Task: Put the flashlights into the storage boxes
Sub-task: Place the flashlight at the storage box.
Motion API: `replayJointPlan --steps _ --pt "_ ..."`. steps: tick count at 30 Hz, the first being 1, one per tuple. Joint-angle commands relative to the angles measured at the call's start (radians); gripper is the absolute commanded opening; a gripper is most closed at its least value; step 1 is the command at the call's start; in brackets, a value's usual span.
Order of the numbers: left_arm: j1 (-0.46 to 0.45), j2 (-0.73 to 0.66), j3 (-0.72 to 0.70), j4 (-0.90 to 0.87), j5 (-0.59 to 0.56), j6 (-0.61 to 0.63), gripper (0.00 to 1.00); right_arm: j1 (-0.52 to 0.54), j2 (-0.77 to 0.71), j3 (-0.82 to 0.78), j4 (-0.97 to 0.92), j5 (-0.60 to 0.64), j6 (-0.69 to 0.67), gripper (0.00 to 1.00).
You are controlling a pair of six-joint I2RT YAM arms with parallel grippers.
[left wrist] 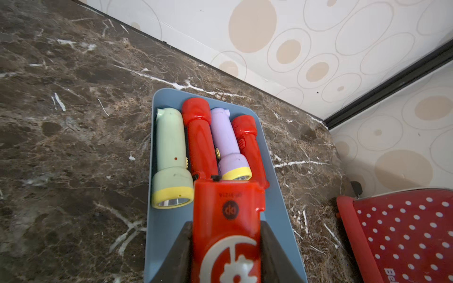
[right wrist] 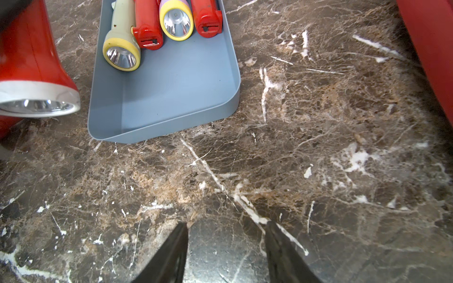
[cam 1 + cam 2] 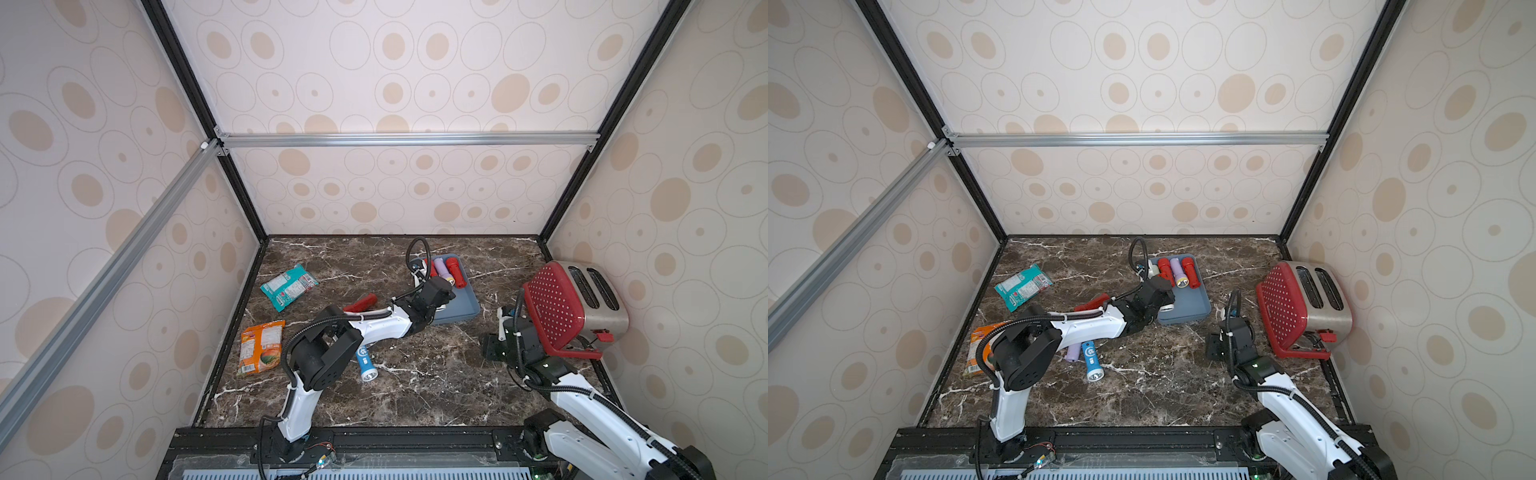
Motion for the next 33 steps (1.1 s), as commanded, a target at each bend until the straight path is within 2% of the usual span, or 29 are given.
replayJointPlan --steps 1,10,18,22,29,33 --pt "0.001 0.031 -0.002 0.080 -0.060 -0.036 0.07 0.003 -0.011 -0.007 0.008 0.003 0.004 0.53" --pt "0.003 0.132 0.101 -0.044 -0.033 0.000 0.09 0.003 -0.008 -0.007 0.011 -0.002 0.002 0.53" --pt "0.003 0.139 0.075 -0.077 -0.017 -0.038 0.19 0.004 -0.012 -0.010 0.014 -0.001 0.002 0.53" --pt "0.003 0.131 0.059 -0.075 -0.007 -0.038 0.32 0.003 -0.011 -0.009 0.012 0.003 0.004 0.53" --pt "0.003 0.120 0.078 -0.136 -0.008 -0.018 0.48 0.004 -0.010 -0.009 0.012 0.003 0.004 0.53" --pt "0.003 0.096 0.058 -0.140 -0.015 -0.028 0.49 0.004 -0.008 -0.006 0.008 -0.001 0.002 0.53"
